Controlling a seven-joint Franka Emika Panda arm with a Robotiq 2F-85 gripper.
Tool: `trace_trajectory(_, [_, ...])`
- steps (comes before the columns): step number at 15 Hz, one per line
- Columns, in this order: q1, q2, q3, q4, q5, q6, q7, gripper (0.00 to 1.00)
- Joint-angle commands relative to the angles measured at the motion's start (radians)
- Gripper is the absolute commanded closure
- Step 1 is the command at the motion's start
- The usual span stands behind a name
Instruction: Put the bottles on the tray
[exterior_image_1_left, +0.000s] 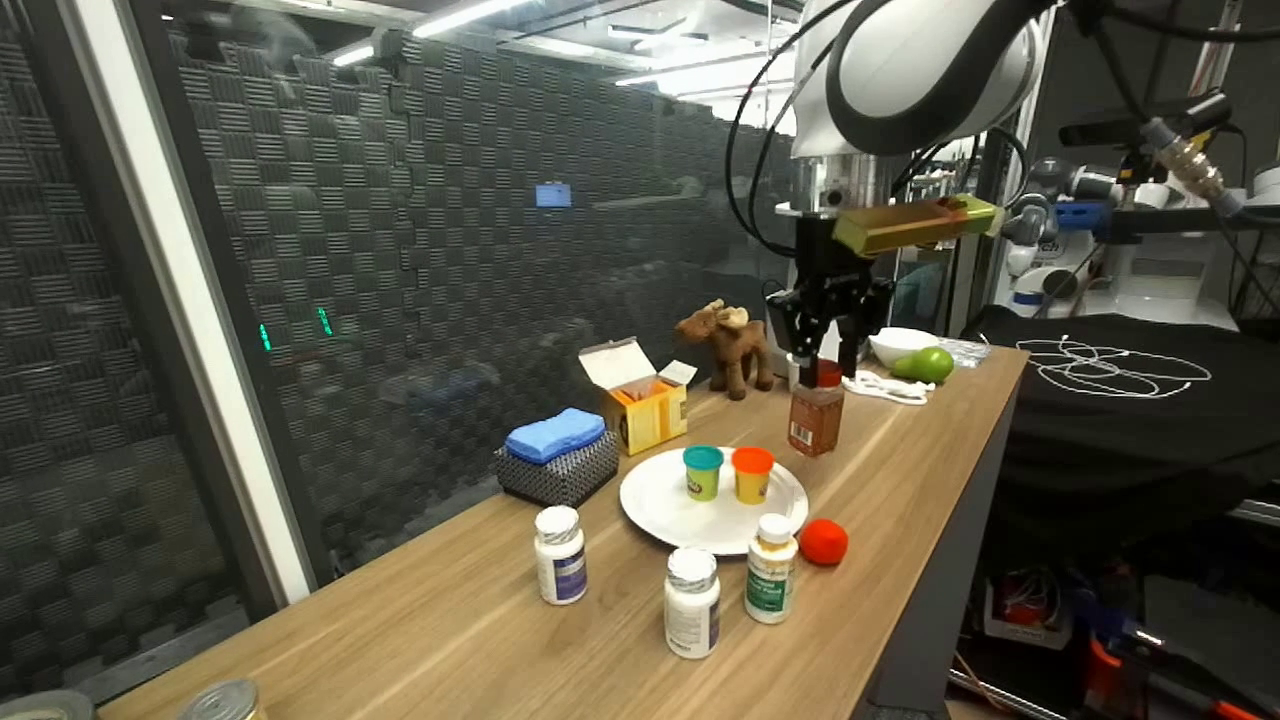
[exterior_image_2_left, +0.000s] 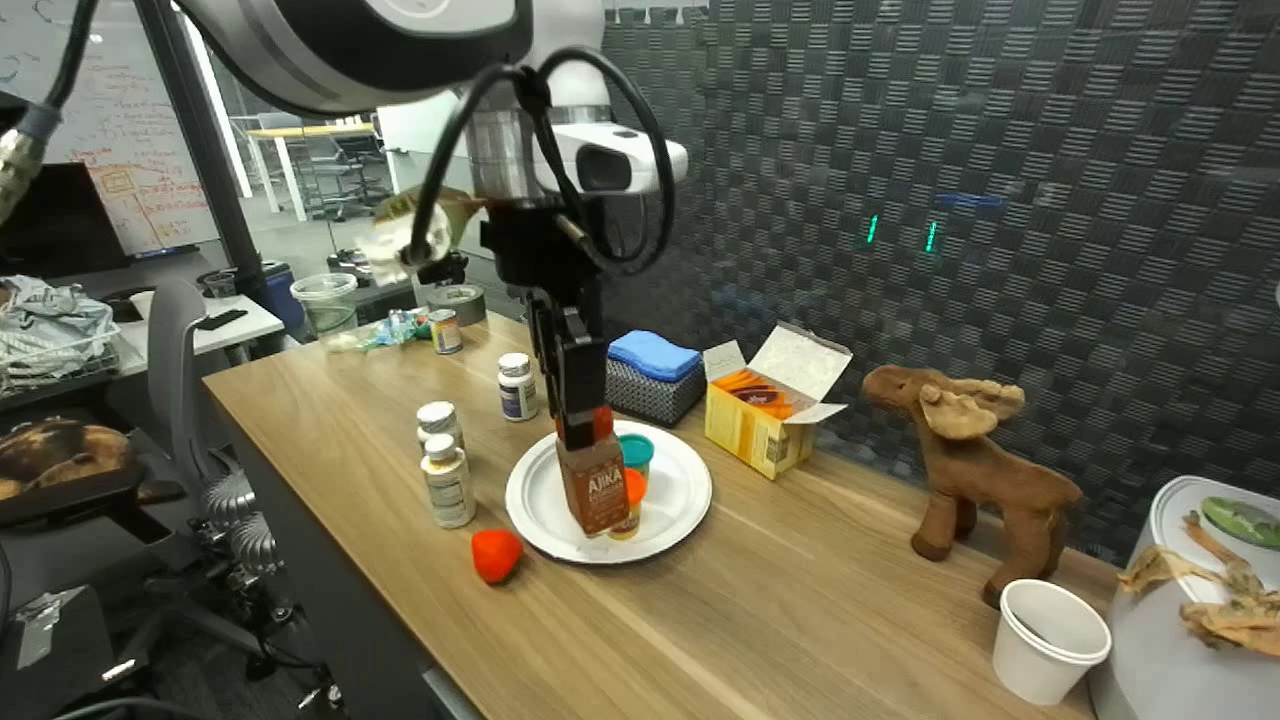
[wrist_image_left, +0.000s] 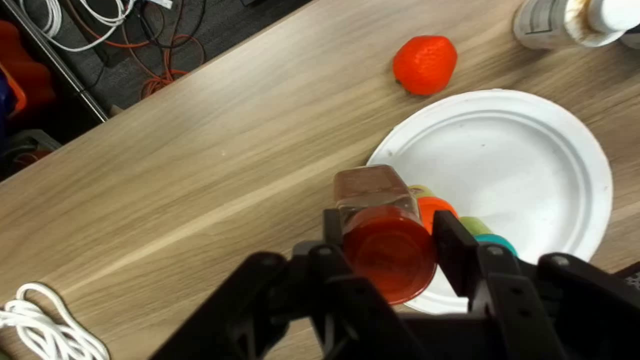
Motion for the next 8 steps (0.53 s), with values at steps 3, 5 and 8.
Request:
trace_trajectory(3, [0.024,-0.061,0.062,-0.005,0.019,-0.074,-0.002,0.77])
trace_trajectory(5, [0.027,-0.046,0.073,0.004,0.034,-0.088,-0.009,0.77])
trace_trajectory(8, [0.030,-0.022,0.079,0.011,0.075,-0.105,-0.046,0.77])
